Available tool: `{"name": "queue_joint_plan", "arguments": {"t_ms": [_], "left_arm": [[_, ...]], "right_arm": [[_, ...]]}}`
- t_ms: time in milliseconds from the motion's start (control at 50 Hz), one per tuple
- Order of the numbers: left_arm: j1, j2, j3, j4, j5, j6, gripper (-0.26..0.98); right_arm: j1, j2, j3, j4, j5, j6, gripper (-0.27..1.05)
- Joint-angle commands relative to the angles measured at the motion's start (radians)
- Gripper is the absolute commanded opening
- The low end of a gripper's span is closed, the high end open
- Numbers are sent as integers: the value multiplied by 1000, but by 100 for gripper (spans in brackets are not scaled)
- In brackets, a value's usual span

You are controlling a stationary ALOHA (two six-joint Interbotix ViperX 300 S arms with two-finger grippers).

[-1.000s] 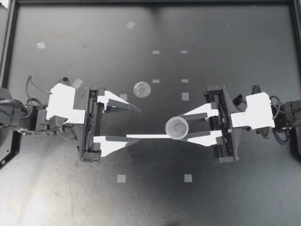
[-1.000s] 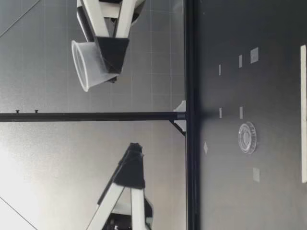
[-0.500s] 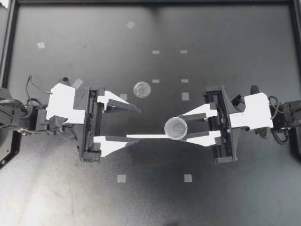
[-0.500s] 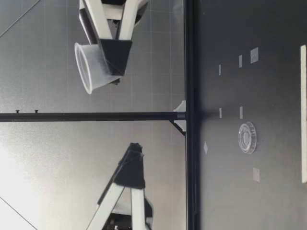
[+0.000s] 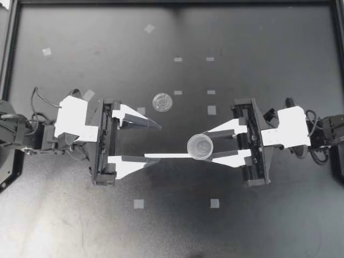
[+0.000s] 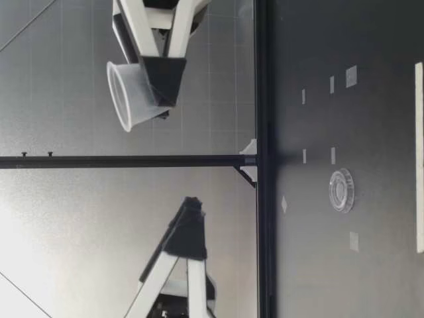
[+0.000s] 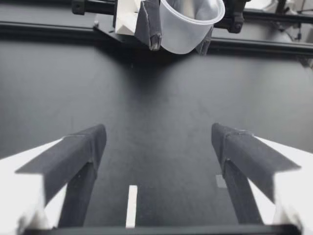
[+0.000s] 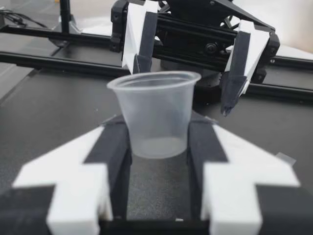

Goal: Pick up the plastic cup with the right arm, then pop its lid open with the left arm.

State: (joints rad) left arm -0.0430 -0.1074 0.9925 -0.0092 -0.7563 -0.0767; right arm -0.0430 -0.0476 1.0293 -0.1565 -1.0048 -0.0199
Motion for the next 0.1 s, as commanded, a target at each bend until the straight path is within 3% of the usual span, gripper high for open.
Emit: {"name": "queue_joint_plan", "arguments": {"t_ms": [0, 80], "left_arm": [[0, -8, -20, -2, -6, -2, 77], [0, -8, -20, -2, -8, -2, 77]], "right_arm": [[3, -8, -18, 2, -8, 2, 36], [3, -8, -18, 2, -8, 2, 36]]}}
